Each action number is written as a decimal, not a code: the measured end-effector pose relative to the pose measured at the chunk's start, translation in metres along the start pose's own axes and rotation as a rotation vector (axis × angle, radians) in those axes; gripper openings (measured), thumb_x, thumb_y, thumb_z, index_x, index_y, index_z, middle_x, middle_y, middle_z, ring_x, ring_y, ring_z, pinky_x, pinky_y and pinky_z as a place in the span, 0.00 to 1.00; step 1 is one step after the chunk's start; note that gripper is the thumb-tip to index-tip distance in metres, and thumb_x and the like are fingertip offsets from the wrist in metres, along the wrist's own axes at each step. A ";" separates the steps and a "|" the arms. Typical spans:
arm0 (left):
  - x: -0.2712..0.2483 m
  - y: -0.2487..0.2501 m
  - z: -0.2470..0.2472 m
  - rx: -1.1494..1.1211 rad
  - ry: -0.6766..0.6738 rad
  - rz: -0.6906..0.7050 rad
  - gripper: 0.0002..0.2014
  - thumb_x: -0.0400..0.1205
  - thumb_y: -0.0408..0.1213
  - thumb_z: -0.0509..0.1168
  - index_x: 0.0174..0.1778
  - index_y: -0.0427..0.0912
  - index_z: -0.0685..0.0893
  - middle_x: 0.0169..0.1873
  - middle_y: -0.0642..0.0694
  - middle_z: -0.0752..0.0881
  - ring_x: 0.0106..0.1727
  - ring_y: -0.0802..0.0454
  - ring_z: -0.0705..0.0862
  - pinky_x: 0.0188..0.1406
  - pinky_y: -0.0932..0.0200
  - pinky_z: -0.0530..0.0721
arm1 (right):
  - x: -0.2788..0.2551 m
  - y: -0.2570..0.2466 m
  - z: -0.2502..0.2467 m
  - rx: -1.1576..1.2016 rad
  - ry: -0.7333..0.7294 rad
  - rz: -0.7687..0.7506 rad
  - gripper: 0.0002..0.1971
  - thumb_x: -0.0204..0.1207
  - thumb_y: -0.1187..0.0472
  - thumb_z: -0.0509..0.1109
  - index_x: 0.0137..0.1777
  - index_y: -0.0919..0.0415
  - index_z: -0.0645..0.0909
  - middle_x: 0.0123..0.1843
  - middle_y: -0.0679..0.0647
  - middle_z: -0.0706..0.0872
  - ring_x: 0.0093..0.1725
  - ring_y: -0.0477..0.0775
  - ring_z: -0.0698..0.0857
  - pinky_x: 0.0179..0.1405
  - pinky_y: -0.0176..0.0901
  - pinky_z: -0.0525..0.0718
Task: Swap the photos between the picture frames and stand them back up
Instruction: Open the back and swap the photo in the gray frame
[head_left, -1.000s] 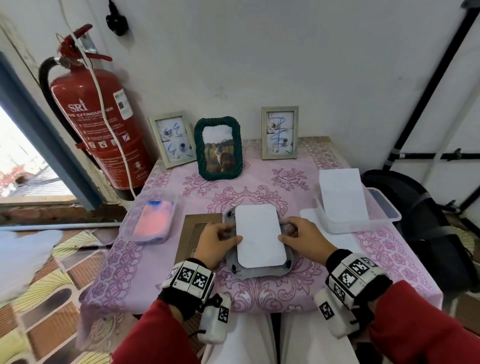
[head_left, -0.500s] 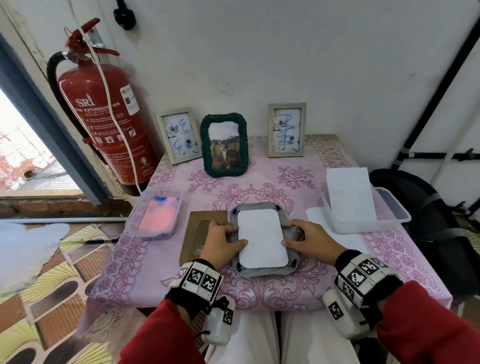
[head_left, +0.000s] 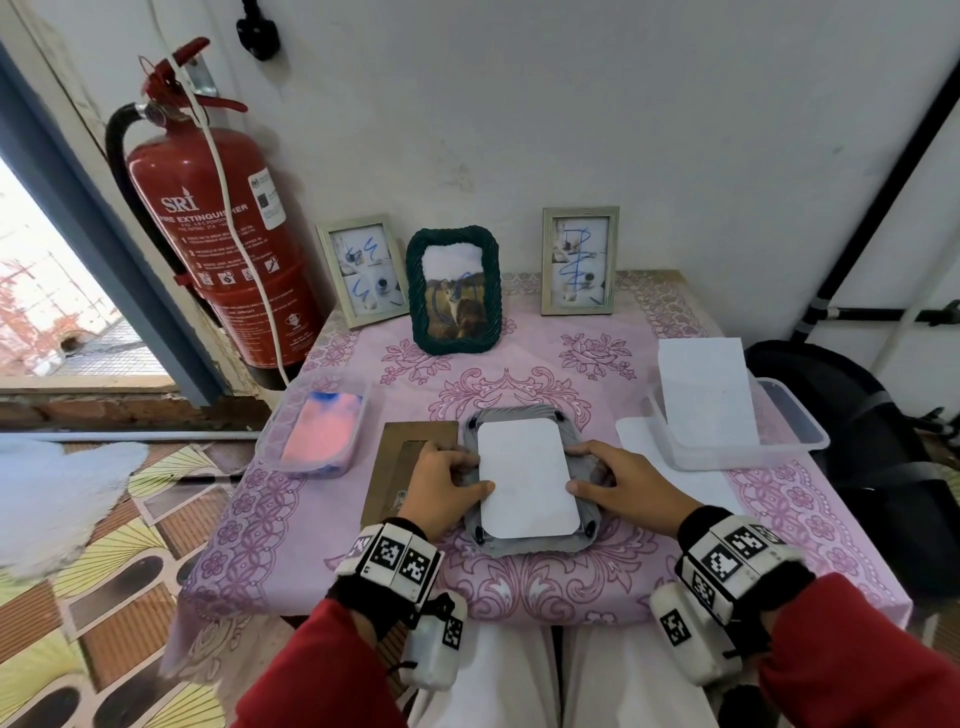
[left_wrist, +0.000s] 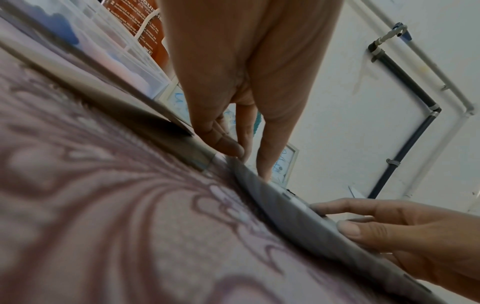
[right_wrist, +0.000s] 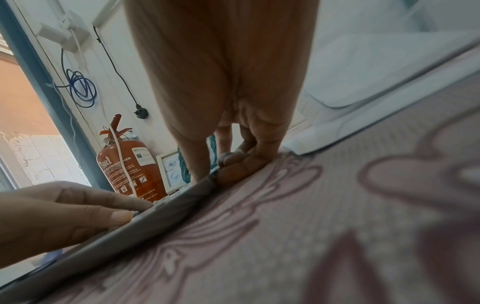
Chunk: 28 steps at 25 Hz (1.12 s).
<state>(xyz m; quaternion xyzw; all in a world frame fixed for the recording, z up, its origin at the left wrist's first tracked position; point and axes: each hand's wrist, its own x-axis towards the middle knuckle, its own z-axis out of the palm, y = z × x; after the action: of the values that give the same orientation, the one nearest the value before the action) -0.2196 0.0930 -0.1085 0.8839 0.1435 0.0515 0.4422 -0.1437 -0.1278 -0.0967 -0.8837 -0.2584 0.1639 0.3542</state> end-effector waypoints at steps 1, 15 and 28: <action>0.000 0.000 -0.001 0.000 -0.003 0.002 0.21 0.74 0.32 0.74 0.62 0.32 0.82 0.55 0.44 0.71 0.56 0.48 0.78 0.58 0.70 0.74 | 0.000 0.000 0.000 -0.007 0.001 -0.002 0.22 0.77 0.56 0.70 0.71 0.54 0.74 0.37 0.48 0.75 0.41 0.47 0.76 0.43 0.34 0.72; -0.011 -0.023 -0.025 0.294 0.170 -0.038 0.24 0.78 0.40 0.68 0.67 0.35 0.74 0.65 0.38 0.74 0.65 0.41 0.74 0.68 0.52 0.72 | -0.004 -0.003 0.001 0.006 0.008 0.023 0.20 0.79 0.59 0.67 0.71 0.56 0.74 0.41 0.53 0.78 0.42 0.49 0.76 0.46 0.38 0.74; -0.019 -0.025 -0.027 0.351 0.304 -0.261 0.30 0.71 0.50 0.73 0.61 0.32 0.76 0.63 0.36 0.74 0.66 0.40 0.72 0.69 0.50 0.71 | -0.007 -0.004 0.002 0.017 0.023 0.031 0.20 0.79 0.60 0.67 0.71 0.57 0.74 0.41 0.54 0.79 0.42 0.49 0.76 0.44 0.39 0.73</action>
<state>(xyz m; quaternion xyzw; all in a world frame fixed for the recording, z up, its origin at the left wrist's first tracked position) -0.2487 0.1227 -0.1113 0.9031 0.3280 0.1005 0.2585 -0.1518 -0.1276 -0.0946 -0.8864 -0.2393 0.1613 0.3619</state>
